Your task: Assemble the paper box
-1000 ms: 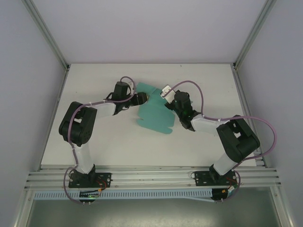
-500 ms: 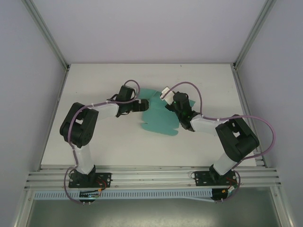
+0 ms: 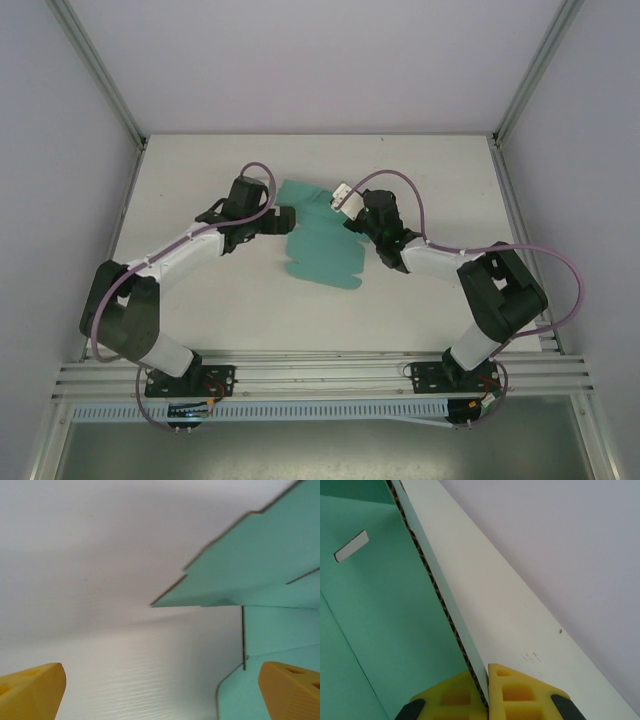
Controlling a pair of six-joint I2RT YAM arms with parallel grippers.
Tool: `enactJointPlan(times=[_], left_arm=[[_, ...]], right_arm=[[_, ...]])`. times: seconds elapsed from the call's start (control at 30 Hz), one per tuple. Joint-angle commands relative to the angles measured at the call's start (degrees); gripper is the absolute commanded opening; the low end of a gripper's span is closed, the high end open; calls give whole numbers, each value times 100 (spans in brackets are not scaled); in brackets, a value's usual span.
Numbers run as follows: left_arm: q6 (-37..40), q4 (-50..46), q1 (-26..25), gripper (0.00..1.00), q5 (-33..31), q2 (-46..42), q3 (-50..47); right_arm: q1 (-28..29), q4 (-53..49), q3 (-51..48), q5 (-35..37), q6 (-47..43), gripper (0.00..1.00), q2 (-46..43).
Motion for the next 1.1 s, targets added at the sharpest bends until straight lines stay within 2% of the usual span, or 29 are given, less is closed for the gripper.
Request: enactJointPlan(times=[0.0,0.1,0.17,0.23,0.33,0.5,0.67,0.83,1.07], left_arm=[[52,-338,116,99,-258,-335,-115],[-93,-100,293,97,211,-501,-369],[-52,312,303,87,1026,-481,-473],[-52,757,304,71,1829,-360,-500],[-182,1193,276,63,2352,-99,-459],[-161,1402,233,56,2119,313,-294],[-192,1817,100,43,1884,654,-167],[3,2035,-57,43,1336,612,-197],[94,1815,-65,42,965,633,-112]], right_arm=[[-43,-163,183,-184,71,0,-41],[-79,-213,220,-197,146,0,-24],[-79,-280,270,-235,194,0,-7],[-79,-312,319,-233,254,0,20],[-84,-321,369,-191,298,0,61],[-42,-397,452,-199,351,0,131],[-13,-459,528,-227,423,0,197],[-9,-488,567,-222,451,0,296],[-5,-525,586,-216,490,0,327]])
